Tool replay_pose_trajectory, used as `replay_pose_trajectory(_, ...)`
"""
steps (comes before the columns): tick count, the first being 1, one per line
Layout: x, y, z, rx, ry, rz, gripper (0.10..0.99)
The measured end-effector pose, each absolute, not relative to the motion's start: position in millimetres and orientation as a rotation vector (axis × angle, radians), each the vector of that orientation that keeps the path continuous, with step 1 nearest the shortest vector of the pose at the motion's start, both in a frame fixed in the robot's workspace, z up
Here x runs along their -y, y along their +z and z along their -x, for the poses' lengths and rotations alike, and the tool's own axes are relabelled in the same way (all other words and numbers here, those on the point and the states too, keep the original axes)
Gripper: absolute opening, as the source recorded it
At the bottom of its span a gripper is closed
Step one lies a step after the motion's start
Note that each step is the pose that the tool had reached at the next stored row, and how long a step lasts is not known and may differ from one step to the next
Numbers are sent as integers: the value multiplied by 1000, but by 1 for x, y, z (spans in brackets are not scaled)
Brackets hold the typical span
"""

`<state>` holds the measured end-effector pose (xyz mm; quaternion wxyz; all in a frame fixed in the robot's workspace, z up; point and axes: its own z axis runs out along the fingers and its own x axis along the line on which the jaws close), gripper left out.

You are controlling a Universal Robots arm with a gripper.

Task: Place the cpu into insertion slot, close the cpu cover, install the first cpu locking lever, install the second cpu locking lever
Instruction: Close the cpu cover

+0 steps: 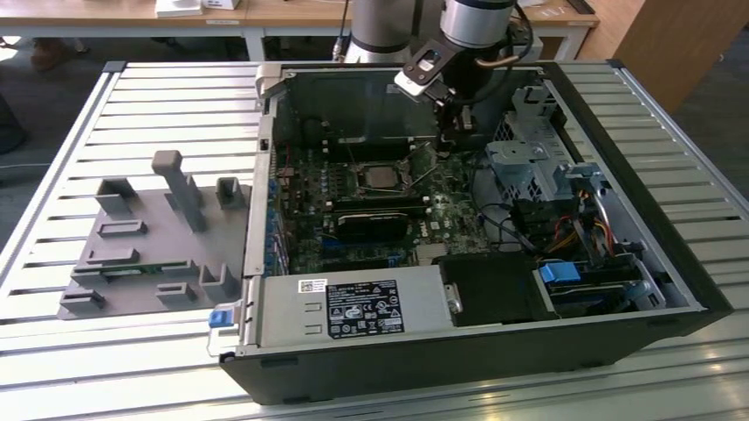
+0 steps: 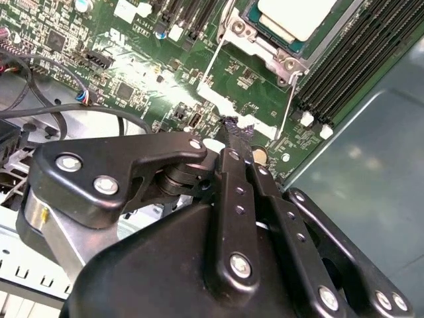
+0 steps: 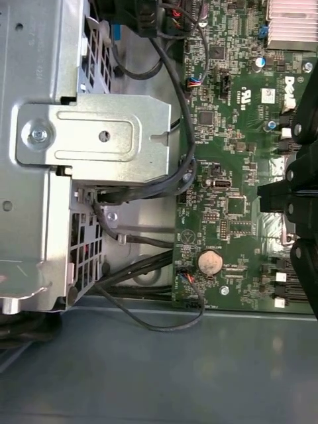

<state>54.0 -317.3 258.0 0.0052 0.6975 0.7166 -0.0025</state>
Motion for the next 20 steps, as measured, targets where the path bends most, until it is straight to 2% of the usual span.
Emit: replay_pose_trajectory(20,315,243,-63,-2245,-17,-2182,106)
